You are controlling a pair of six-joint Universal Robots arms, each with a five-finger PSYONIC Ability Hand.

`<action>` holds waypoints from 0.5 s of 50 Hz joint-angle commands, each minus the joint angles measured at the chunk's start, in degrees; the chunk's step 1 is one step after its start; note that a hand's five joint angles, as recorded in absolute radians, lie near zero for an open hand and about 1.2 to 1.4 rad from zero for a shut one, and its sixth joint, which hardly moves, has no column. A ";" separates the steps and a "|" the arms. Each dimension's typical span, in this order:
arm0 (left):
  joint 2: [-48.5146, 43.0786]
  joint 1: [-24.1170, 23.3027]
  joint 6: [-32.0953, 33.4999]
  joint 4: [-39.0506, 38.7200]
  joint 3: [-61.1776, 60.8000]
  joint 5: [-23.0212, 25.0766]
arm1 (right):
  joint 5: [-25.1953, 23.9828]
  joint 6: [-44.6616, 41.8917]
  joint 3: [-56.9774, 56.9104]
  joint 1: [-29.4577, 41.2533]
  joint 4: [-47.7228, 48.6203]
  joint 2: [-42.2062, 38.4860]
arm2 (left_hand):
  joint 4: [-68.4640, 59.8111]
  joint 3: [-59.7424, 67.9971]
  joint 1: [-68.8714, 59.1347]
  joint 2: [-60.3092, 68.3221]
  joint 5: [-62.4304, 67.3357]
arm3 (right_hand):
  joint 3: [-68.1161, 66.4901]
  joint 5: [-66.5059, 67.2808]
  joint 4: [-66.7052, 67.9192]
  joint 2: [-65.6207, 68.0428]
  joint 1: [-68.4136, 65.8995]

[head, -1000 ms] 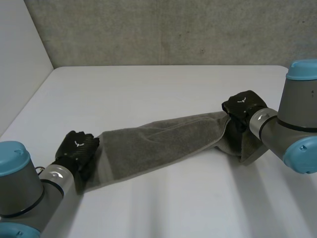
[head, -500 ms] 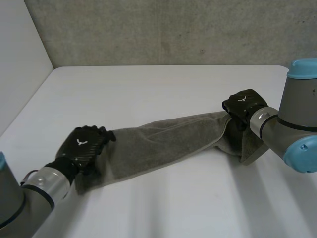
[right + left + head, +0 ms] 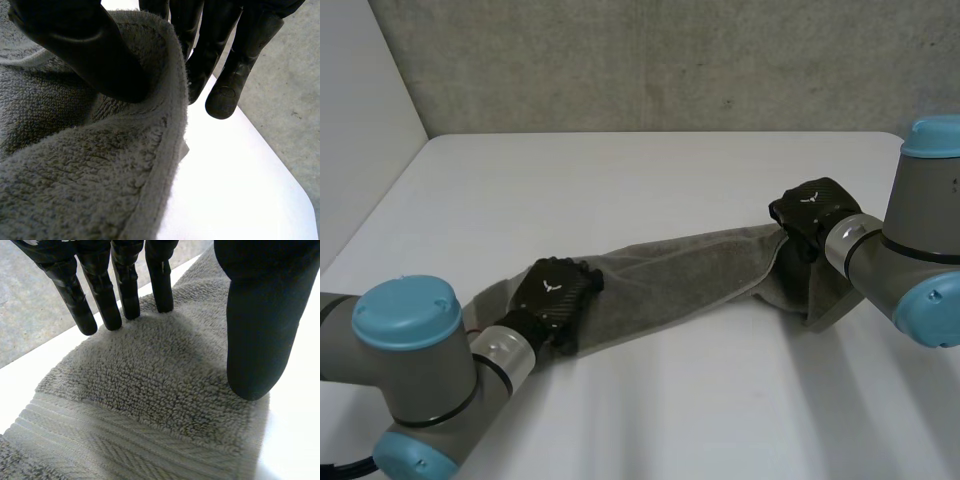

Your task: Fold the laundry

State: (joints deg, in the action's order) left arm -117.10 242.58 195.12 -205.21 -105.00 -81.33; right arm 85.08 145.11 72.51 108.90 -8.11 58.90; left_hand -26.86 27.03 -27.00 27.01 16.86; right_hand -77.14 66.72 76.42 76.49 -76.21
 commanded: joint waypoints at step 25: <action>13.56 1.85 -2.03 0.69 3.14 -0.67 | 0.35 0.00 -0.79 -0.79 -1.38 8.60 | -53.14 52.97 -53.00 52.99 53.14 | -2.86 3.28 3.58 3.51 -3.79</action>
State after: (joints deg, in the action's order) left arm -110.23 244.15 195.04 -204.98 -101.23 -82.24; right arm 85.35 145.20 71.94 108.40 -8.60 61.81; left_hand -69.56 68.88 -65.63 69.21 55.67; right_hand -77.14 66.73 76.42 76.49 -76.21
